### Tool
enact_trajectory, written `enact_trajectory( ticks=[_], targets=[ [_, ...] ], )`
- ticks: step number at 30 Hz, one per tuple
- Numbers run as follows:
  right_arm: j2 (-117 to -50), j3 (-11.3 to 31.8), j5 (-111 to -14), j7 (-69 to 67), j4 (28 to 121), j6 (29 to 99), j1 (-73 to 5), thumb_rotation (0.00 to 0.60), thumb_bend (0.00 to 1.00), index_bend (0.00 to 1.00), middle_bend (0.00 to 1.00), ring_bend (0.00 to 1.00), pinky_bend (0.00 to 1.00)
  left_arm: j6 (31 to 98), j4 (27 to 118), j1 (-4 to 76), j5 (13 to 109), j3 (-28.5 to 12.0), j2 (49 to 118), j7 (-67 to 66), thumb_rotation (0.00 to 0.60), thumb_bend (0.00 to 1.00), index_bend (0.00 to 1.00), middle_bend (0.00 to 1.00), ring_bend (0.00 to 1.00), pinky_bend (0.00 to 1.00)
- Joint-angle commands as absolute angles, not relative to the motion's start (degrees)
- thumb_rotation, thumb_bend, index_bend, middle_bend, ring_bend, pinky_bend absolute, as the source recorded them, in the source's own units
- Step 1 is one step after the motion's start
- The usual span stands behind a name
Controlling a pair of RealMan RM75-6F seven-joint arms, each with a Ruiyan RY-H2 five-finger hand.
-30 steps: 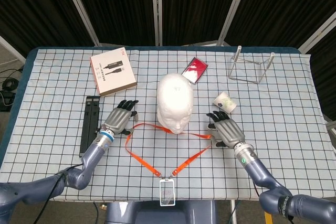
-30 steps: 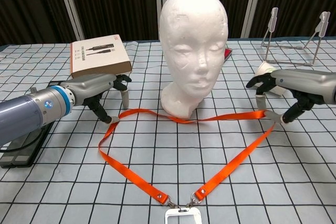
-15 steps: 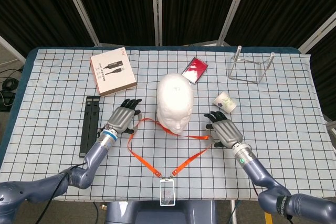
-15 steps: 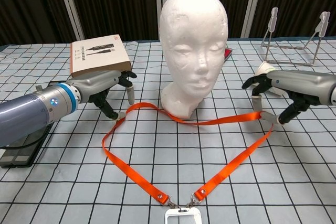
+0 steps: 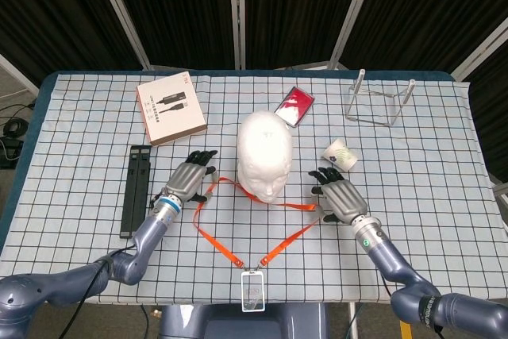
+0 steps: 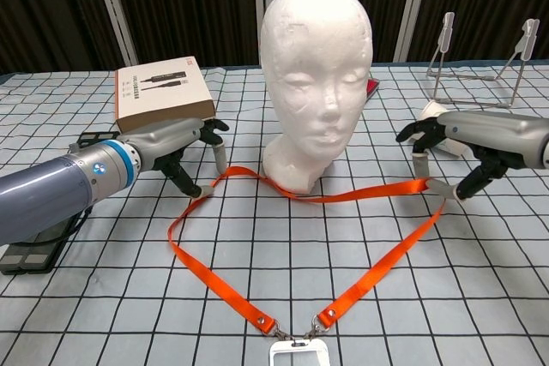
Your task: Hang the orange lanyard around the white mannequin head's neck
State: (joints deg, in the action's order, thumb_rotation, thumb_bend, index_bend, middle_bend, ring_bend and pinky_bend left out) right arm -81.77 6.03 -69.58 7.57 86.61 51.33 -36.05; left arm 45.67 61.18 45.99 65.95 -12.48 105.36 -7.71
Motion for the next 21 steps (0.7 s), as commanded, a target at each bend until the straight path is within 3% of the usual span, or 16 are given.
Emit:
enact_trajectory(
  ticks=[1,21],
  targets=[
    [-81.69,6.08,-69.65,7.41,86.63,51.35,-36.06,0.6,0.51,0.73,0.11,0.0,0.0,45.28,60.42,46.31,65.66,-12.54,105.94,-7.65,0.6,0.35,0.45,0.0,0.0,0.0],
    [-80.9,6.05,-70.14,6.39,86.71,51.33,-35.92,0.6,0.51,0.73,0.11,0.0,0.0,44.64,58.92,46.45,62.02,-13.51,106.67,-8.67,0.6,0.43,0.49,0.0,0.0,0.0]
  ],
)
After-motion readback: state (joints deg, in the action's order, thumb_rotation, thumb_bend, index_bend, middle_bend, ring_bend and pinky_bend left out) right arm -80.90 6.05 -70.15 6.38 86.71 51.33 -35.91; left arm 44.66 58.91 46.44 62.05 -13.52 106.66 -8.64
